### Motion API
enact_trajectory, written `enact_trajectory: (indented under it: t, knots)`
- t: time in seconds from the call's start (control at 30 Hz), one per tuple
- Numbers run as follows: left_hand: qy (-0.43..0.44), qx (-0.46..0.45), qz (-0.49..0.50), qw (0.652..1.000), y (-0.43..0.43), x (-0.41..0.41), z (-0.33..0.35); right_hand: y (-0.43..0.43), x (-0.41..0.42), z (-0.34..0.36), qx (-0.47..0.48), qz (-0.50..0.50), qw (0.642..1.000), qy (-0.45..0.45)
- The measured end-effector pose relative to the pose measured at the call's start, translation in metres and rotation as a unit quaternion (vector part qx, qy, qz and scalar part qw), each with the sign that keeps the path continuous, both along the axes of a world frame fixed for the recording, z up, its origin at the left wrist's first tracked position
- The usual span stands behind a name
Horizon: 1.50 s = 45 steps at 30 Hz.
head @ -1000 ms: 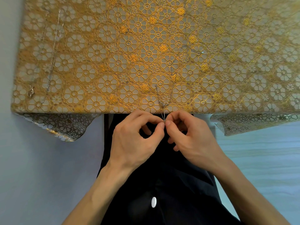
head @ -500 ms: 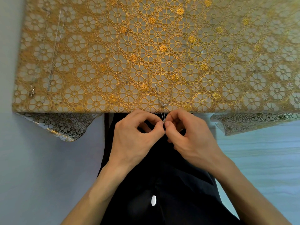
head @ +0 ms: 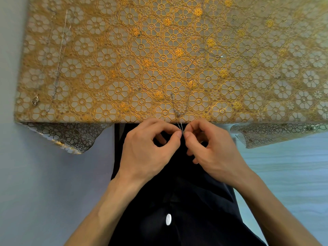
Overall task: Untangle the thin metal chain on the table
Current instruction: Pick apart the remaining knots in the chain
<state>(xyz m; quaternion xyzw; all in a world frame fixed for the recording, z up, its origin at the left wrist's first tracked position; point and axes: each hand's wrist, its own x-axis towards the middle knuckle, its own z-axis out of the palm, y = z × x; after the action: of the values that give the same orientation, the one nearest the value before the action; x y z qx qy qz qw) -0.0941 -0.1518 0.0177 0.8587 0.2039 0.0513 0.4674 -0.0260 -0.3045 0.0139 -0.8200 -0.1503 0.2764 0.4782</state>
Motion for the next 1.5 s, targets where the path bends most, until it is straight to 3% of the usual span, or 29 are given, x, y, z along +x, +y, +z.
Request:
enact_trajectory:
  t: [0.43, 0.6, 0.7, 0.87, 1.2, 1.5]
  knots:
    - [-0.011, 0.026, -0.018, 0.999, 0.002, 0.002, 0.0, 0.001, 0.001, 0.002, -0.029, 0.051, 0.995, -0.083]
    - [-0.024, -0.03, 0.031, 0.999, -0.003, 0.0, 0.0, 0.006, -0.001, 0.006, 0.018, -0.016, 0.998, 0.058]
    - [-0.014, -0.035, 0.03, 0.999, -0.004, 0.0, 0.0, 0.006, -0.001, 0.009, 0.011, -0.012, 0.997, 0.079]
    - [-0.016, -0.029, 0.027, 0.999, -0.006, 0.001, 0.003, 0.008, -0.001, 0.009, 0.065, -0.064, 0.973, 0.212]
    - [-0.037, 0.001, 0.025, 0.999, -0.003, 0.0, 0.001, 0.005, -0.001, 0.008, 0.068, -0.07, 0.983, 0.153]
    - [-0.025, 0.003, 0.042, 0.999, -0.008, 0.0, 0.001, 0.008, -0.003, 0.009, 0.023, -0.006, 0.997, 0.068]
